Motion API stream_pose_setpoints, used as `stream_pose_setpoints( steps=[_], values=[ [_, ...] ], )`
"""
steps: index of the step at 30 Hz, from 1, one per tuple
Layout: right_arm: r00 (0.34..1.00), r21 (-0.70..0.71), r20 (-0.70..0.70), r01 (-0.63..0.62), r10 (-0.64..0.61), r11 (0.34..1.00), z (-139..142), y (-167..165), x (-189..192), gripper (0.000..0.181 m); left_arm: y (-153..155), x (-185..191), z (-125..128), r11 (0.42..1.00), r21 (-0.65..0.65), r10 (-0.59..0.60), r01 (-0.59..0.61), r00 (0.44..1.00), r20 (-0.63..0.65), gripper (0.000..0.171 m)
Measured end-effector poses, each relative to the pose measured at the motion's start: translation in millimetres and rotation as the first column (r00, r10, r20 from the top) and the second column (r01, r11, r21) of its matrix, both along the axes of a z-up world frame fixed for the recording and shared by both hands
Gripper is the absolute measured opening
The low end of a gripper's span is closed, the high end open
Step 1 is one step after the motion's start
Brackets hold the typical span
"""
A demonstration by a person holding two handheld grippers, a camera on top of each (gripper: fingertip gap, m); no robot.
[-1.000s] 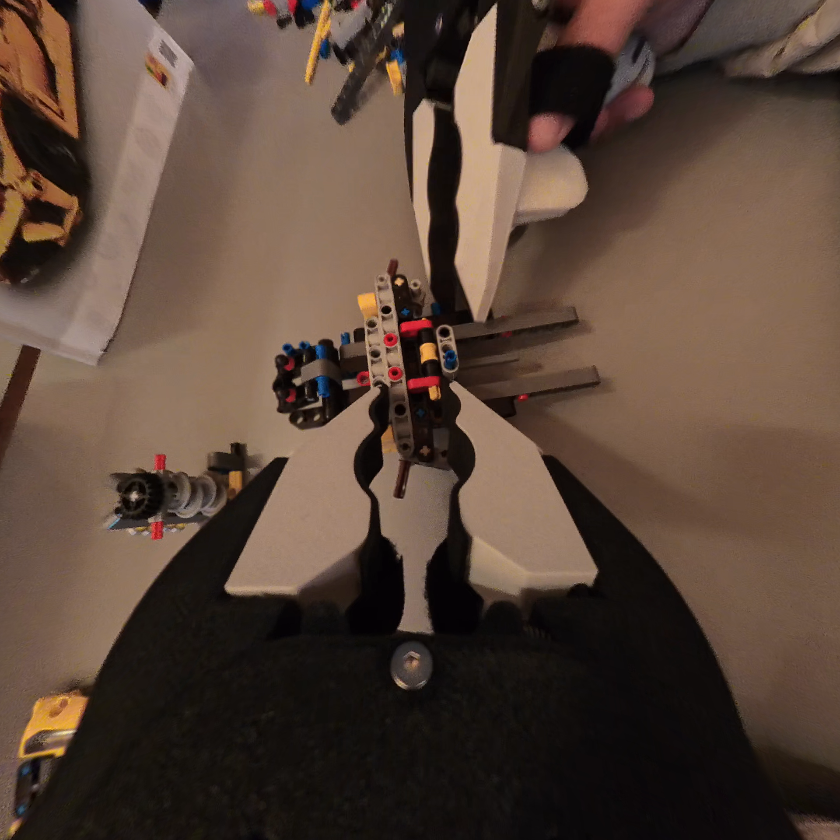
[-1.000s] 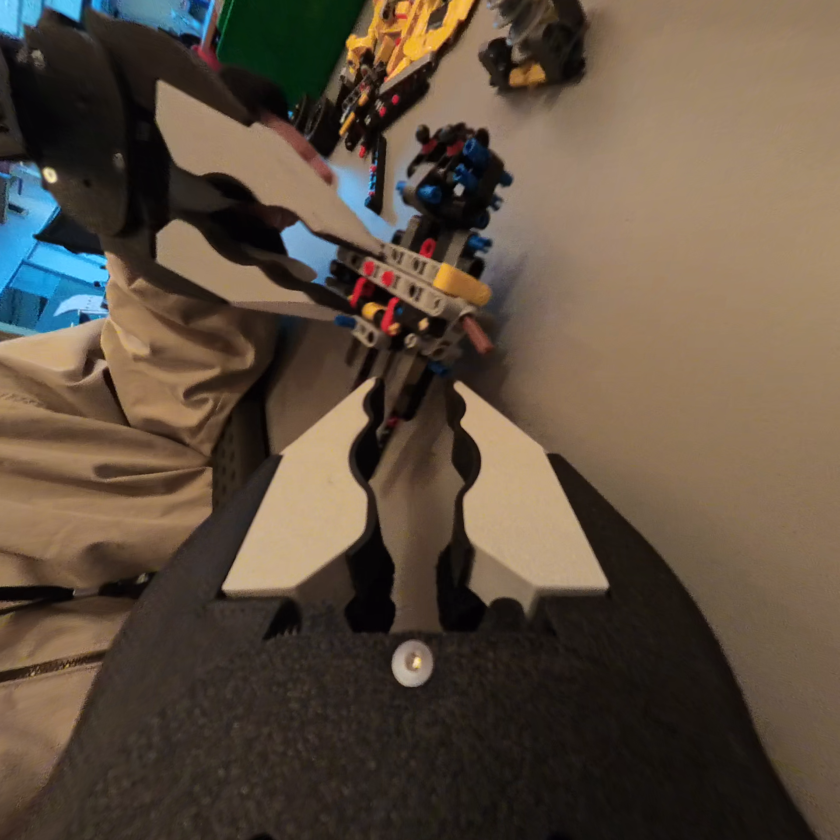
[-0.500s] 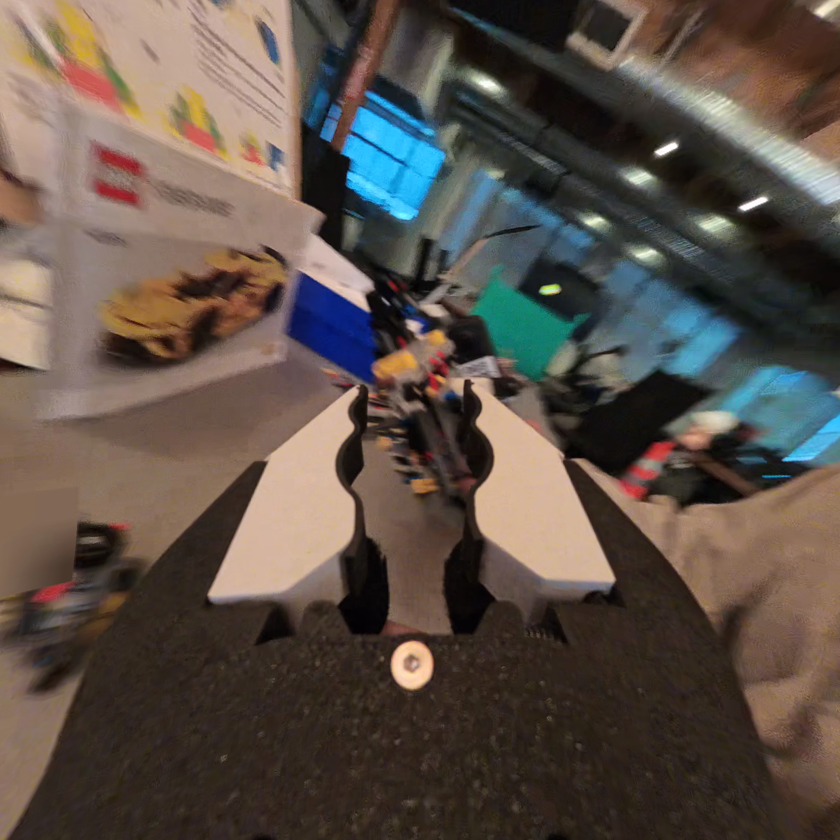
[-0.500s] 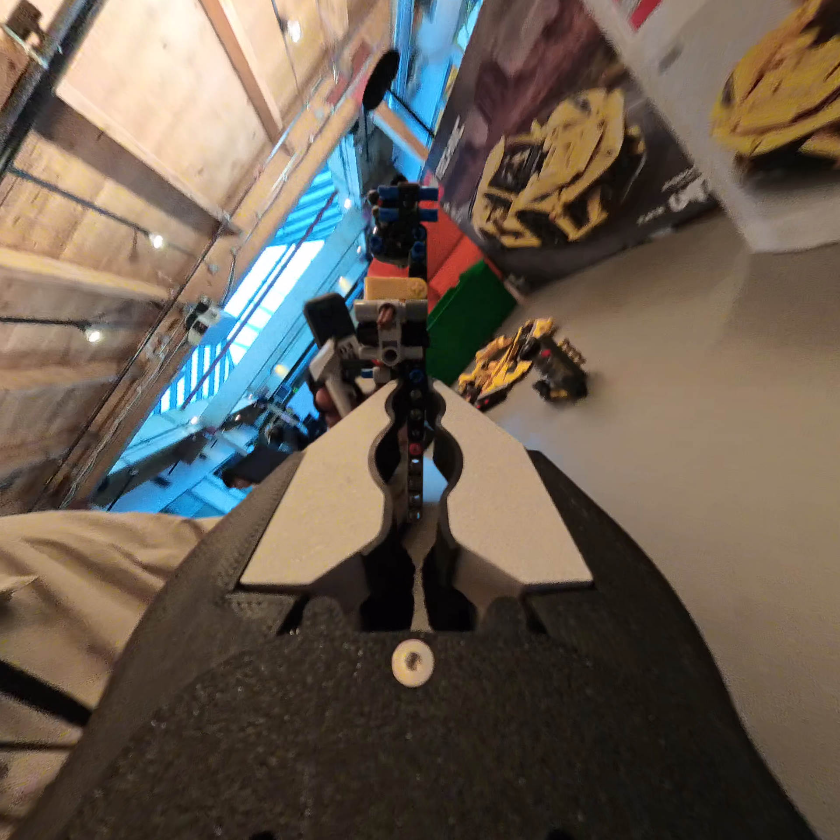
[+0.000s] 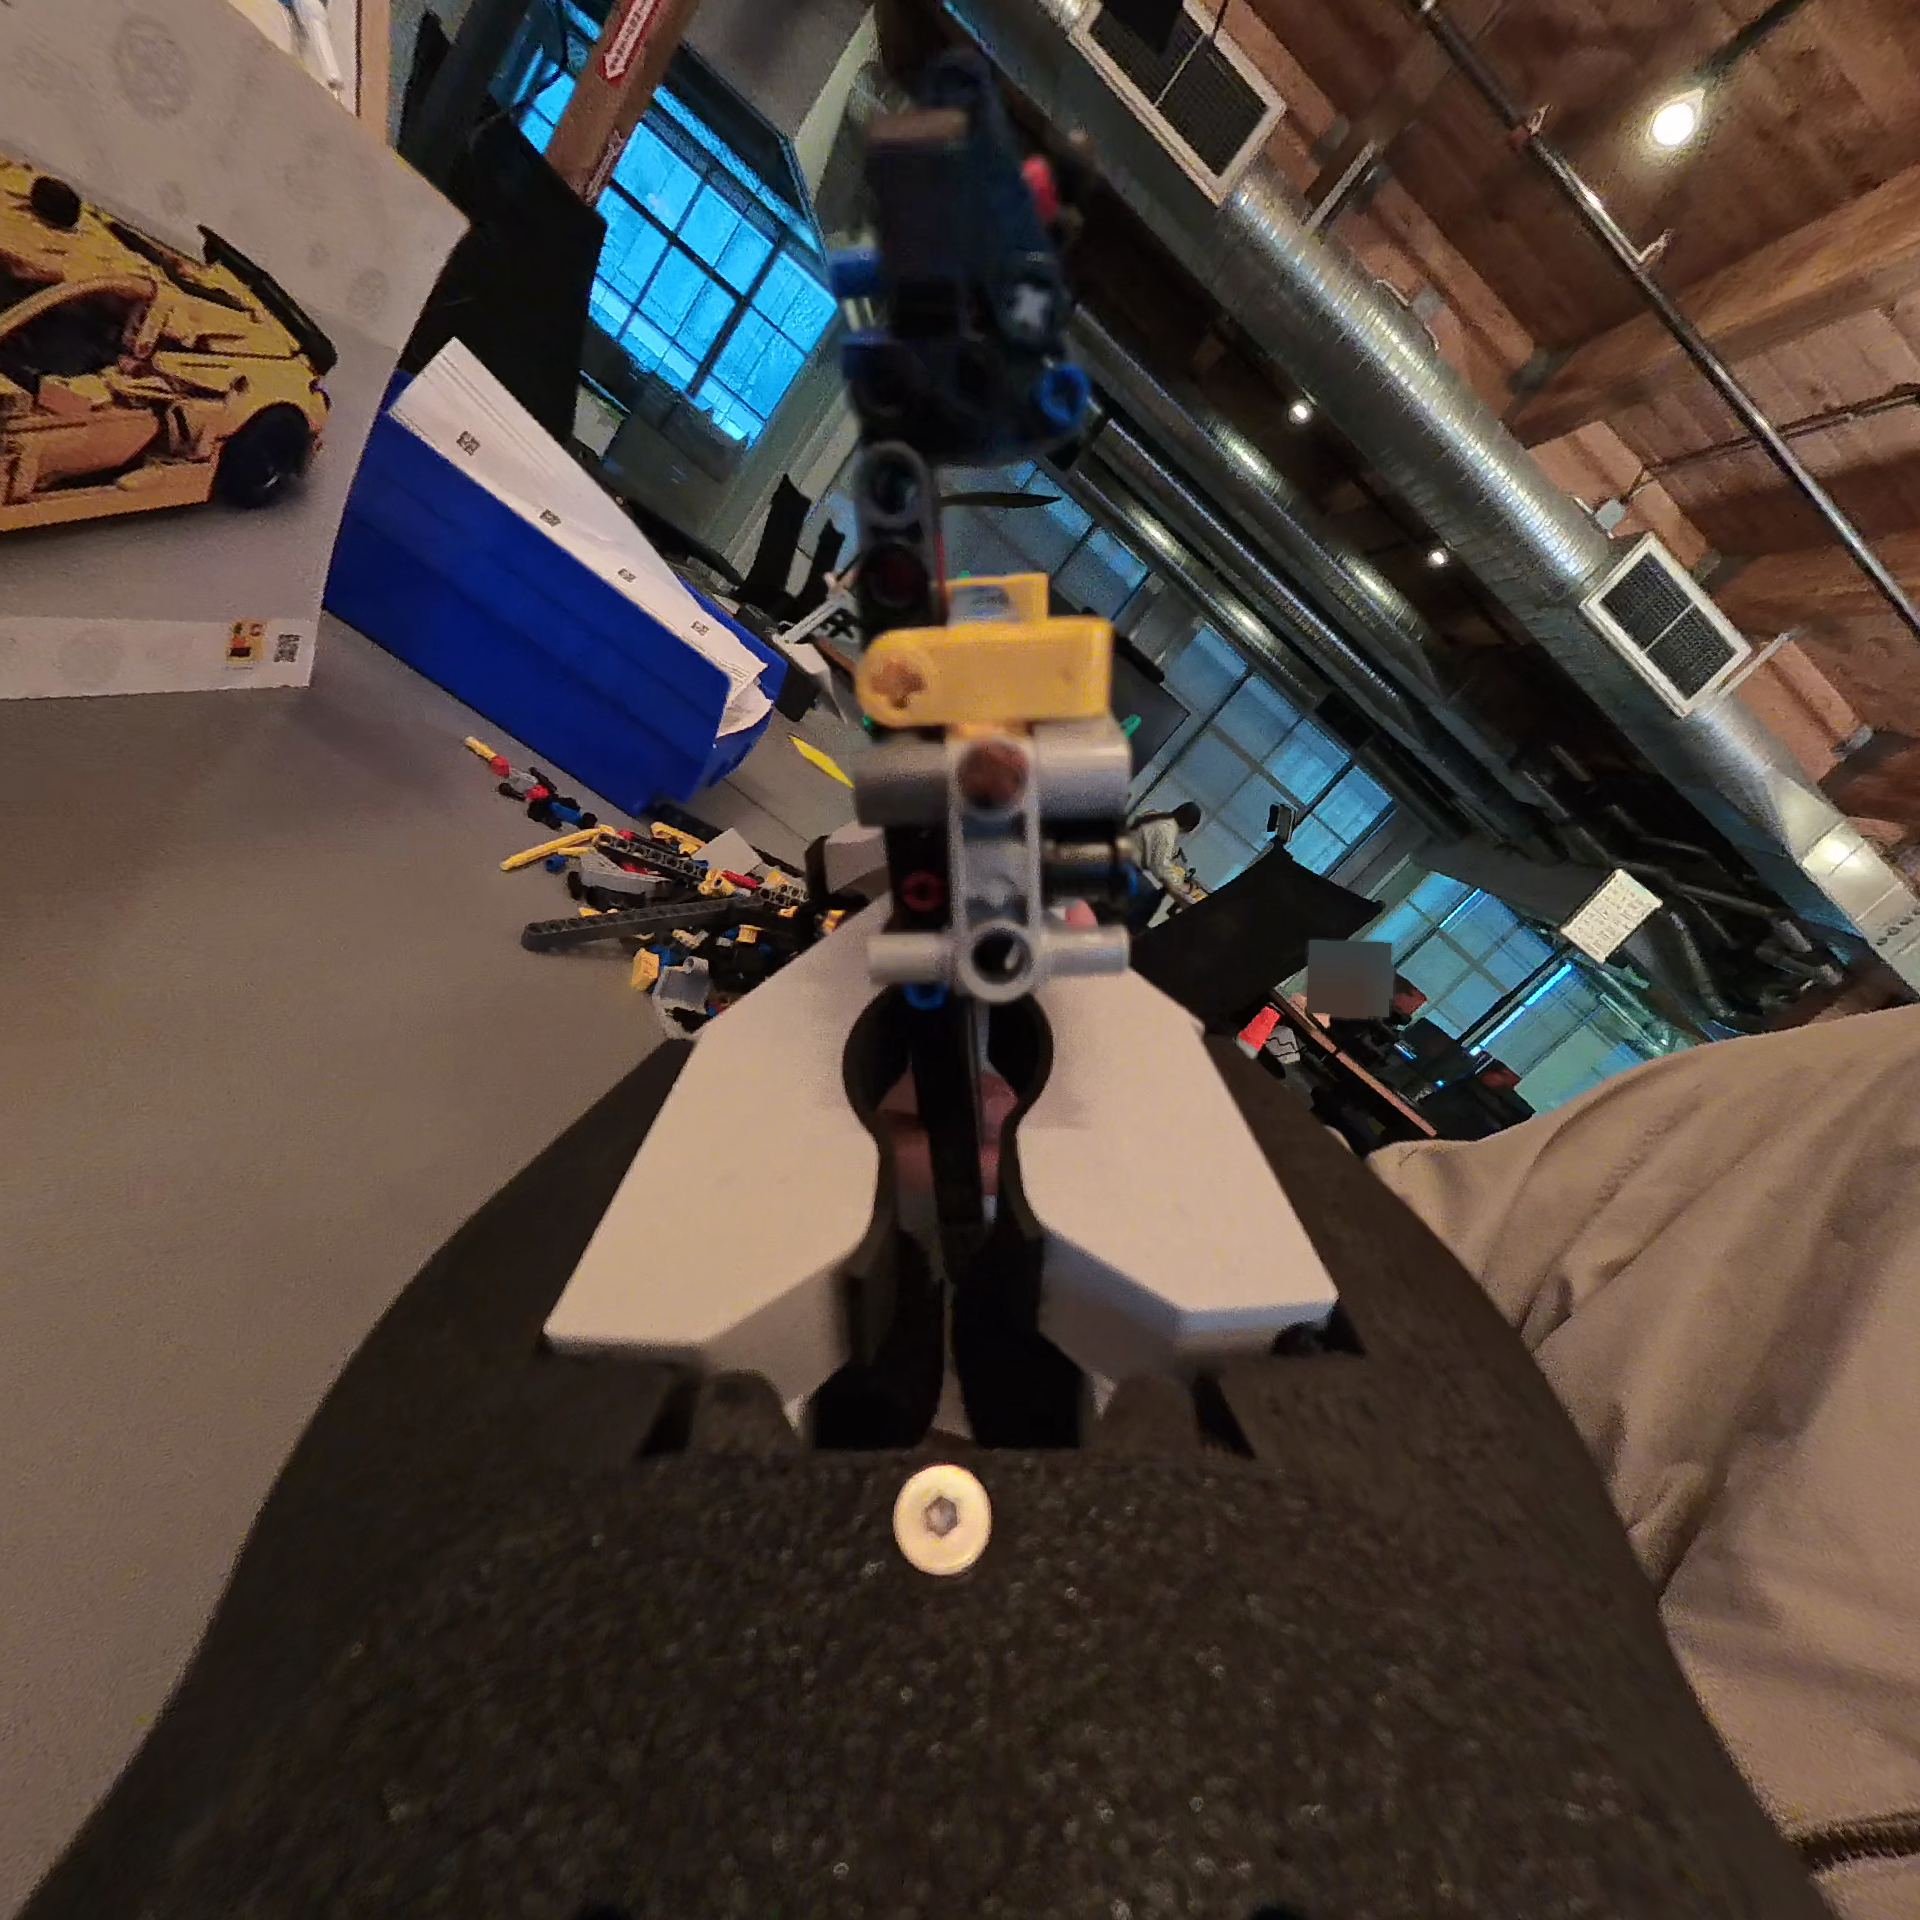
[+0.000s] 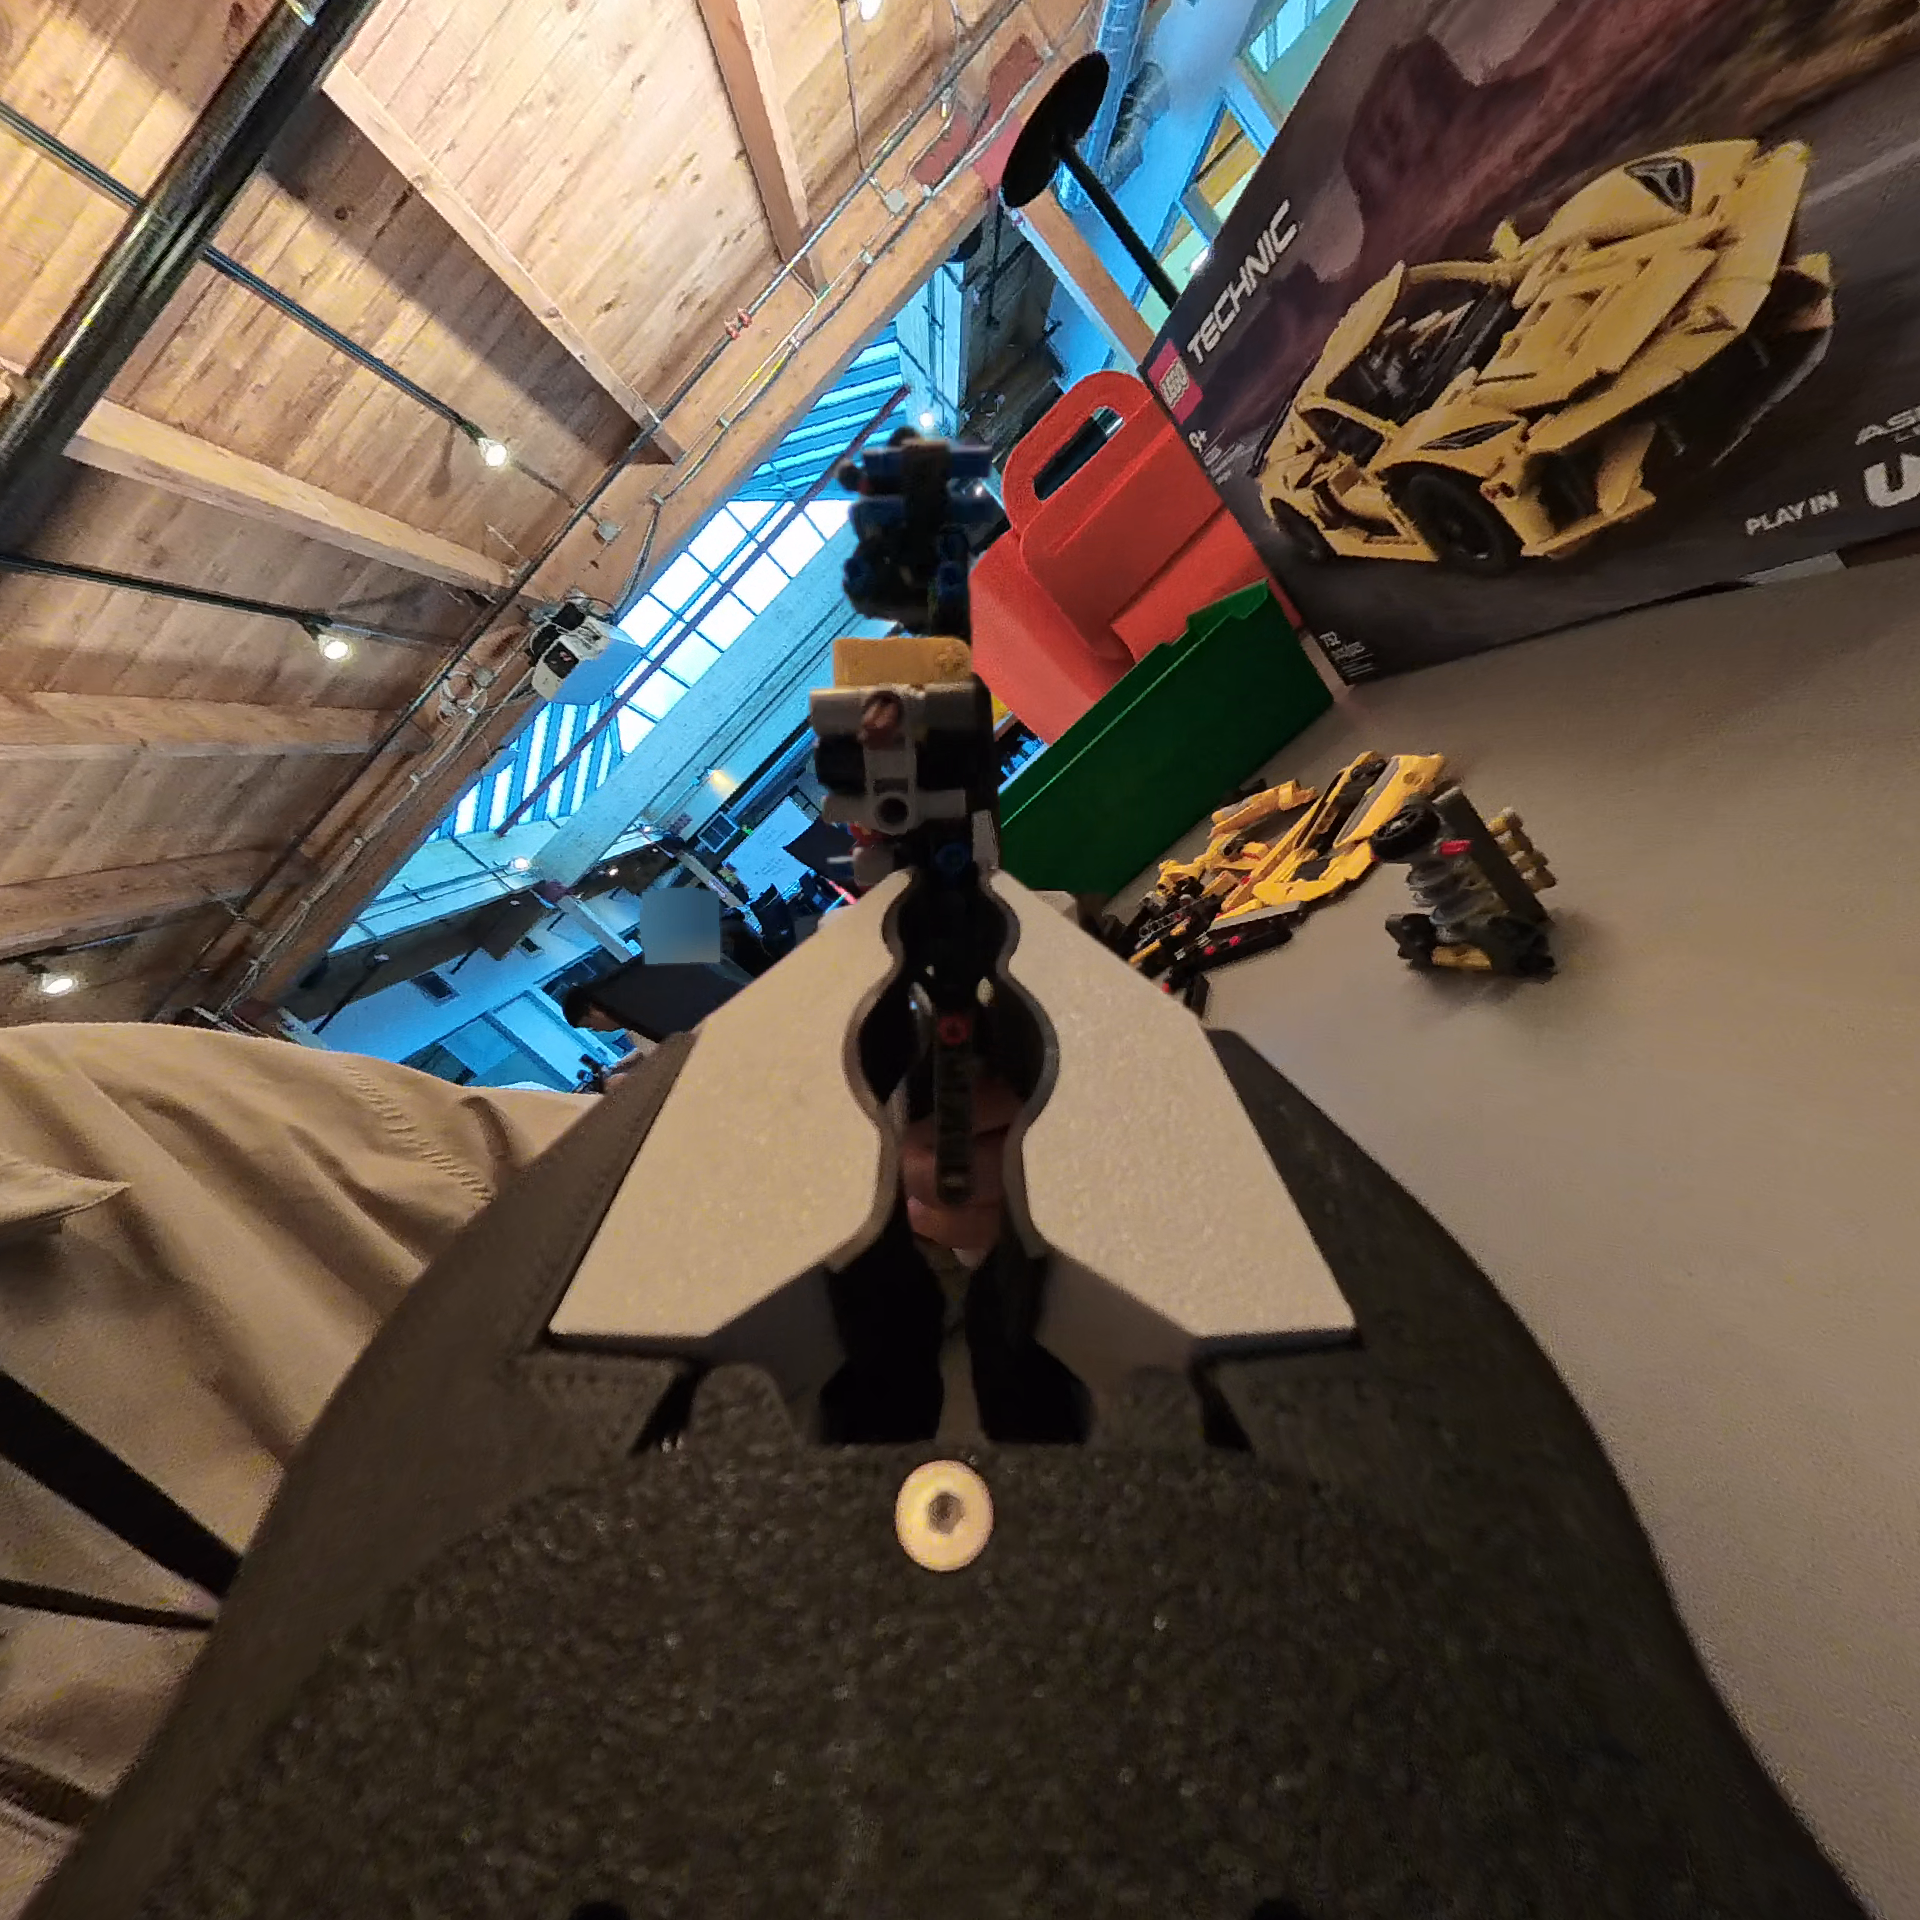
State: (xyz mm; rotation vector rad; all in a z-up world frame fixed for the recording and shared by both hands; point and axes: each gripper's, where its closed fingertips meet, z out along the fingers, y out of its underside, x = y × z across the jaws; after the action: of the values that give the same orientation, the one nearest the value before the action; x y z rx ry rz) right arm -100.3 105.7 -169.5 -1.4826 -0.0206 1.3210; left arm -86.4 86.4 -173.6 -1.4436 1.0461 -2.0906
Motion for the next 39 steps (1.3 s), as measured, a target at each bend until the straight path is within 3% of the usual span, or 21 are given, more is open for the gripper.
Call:
stream_pose_setpoints(
  steps=[5, 11, 14, 19, 21, 28, 30, 32, 33, 35, 37, 38, 39],
  values=[
    [0.996, 0.026, -0.048, -0.075, 0.076, 0.997, 8, -11, 5, 0.015, -6, -4, 2, 0.999, 0.012, -0.04, 0.04, 0.999, 0.024, 0.008],
    [0.996, 0.02, -0.01, -0.084, 0.084, 0.996, 7, -14, 3, 0.006, -12, -5, 2, 0.997, 0.032, -0.07, 0.069, 0.997, 0.021, 0.007],
    [0.997, 0.014, 0.035, -0.073, 0.072, 0.997, 4, -14, 2, 0.005, -12, -5, 3, 0.997, 0.062, -0.057, 0.056, 0.998, 0.018, 0.008],
    [0.995, 0.0, -0.009, -0.097, 0.097, 0.995, 5, -17, 3, 0.005, -12, -4, 6, 0.996, 0.085, -0.012, 0.009, 0.999, 0.032, 0.008],
    [0.993, -0.014, -0.057, -0.103, 0.102, 0.995, 8, -16, 6, 0.002, -8, -3, 8, 0.996, 0.08, 0.03, -0.033, 0.998, 0.046, 0.007],
    [0.997, -0.023, -0.007, -0.081, 0.081, 0.996, 6, -14, 10, 0.003, 0, -2, 12, 0.998, -0.027, 0.062, -0.06, 0.996, 0.061, 0.006],
    [0.999, -0.016, -0.048, -0.025, 0.024, 1.0, 12, -10, 25, 0.002, 28, -15, 27, 0.978, -0.138, 0.173, -0.154, 0.974, 0.143, 0.008],
    [0.979, -0.003, -0.196, 0.059, -0.059, 0.998, 19, -17, 72, 0.001, 86, -53, 48, 0.913, -0.326, 0.332, -0.246, 0.912, 0.242, 0.007],
    [0.979, -0.023, -0.188, 0.077, -0.08, 0.997, 12, -21, 84, 0.001, 95, -61, 48, 0.919, -0.284, 0.344, -0.275, 0.909, 0.234, 0.007],
    [0.991, -0.056, -0.102, 0.078, -0.083, 0.995, 6, -23, 90, 0.002, 92, -59, 48, 0.942, -0.148, 0.326, -0.301, 0.924, 0.201, 0.007],
    [0.988, -0.12, 0.119, 0.111, -0.097, 0.987, -7, -22, 94, 0.003, 71, -46, 42, 0.967, 0.021, 0.249, -0.255, 0.958, 0.145, 0.008],
    [0.943, -0.178, 0.306, 0.193, -0.132, 0.965, -25, -23, 107, 0.003, 65, -37, 30, 0.954, 0.129, 0.261, -0.269, 0.962, 0.077, 0.008],
    [0.853, -0.24, 0.502, 0.294, -0.141, 0.925, -49, -28, 128, 0.003, 60, -29, 17, 0.941, 0.199, 0.278, -0.275, 0.96, 0.014, 0.007]
  ],
)
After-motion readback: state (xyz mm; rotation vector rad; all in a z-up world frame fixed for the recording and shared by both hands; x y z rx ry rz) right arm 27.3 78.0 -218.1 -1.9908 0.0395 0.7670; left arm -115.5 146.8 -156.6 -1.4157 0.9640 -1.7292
